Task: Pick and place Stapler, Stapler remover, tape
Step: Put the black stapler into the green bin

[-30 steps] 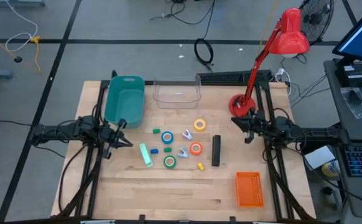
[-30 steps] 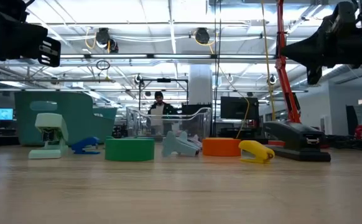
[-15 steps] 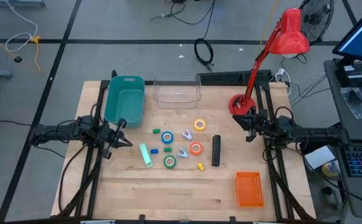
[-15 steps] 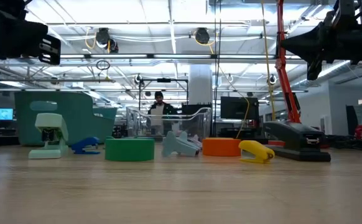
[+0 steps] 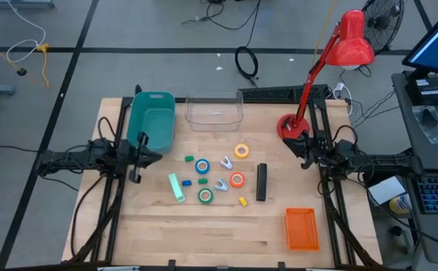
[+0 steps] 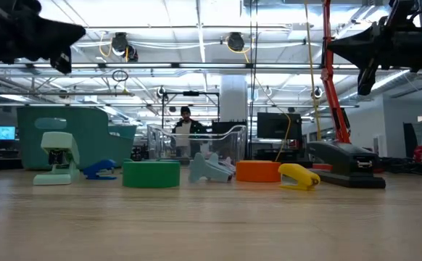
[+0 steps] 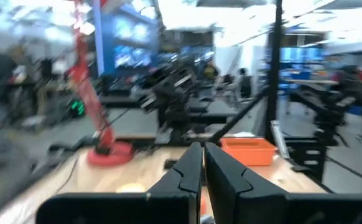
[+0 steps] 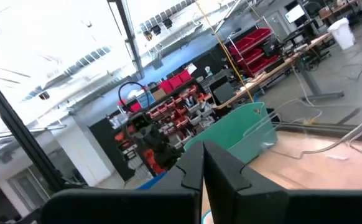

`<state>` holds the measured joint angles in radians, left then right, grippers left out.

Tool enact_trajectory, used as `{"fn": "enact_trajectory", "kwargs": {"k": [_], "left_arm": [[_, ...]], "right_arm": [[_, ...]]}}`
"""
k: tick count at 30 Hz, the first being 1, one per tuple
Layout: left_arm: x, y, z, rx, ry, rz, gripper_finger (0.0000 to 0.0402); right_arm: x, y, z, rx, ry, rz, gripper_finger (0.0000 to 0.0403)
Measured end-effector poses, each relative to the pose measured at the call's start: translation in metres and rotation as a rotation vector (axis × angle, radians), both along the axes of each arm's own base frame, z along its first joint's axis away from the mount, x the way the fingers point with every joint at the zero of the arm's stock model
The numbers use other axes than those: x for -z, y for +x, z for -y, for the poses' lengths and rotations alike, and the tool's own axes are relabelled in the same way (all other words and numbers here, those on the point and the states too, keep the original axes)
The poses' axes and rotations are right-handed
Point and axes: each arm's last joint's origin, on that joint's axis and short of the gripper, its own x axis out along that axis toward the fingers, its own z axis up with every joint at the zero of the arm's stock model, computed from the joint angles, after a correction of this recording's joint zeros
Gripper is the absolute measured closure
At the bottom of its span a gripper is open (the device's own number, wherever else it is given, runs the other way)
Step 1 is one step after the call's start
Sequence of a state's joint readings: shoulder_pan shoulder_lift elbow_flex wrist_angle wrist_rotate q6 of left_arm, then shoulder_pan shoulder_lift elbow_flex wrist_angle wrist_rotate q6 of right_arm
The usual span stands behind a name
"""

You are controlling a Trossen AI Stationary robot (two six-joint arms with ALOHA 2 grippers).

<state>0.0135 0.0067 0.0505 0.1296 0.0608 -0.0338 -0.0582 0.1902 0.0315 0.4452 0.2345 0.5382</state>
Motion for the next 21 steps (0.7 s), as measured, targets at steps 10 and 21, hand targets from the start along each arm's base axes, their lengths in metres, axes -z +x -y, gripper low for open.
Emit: {"fn": "enact_trajectory", "kwargs": {"k": [10, 21], "left_arm": [[-0.0006, -0.0001, 0.0007, 0.023, -0.023, 0.005, 0.0378], [-0.0053, -0.0011, 0.0007, 0.025, -0.025, 0.054, 0.0378]], "right_arm": [[0.0001, 0.0000, 0.0000, -0.001, 0.003, 0.000, 0.0399], [0.0001, 0.0000, 0.0000, 0.001, -0.001, -0.001, 0.0399]]}}
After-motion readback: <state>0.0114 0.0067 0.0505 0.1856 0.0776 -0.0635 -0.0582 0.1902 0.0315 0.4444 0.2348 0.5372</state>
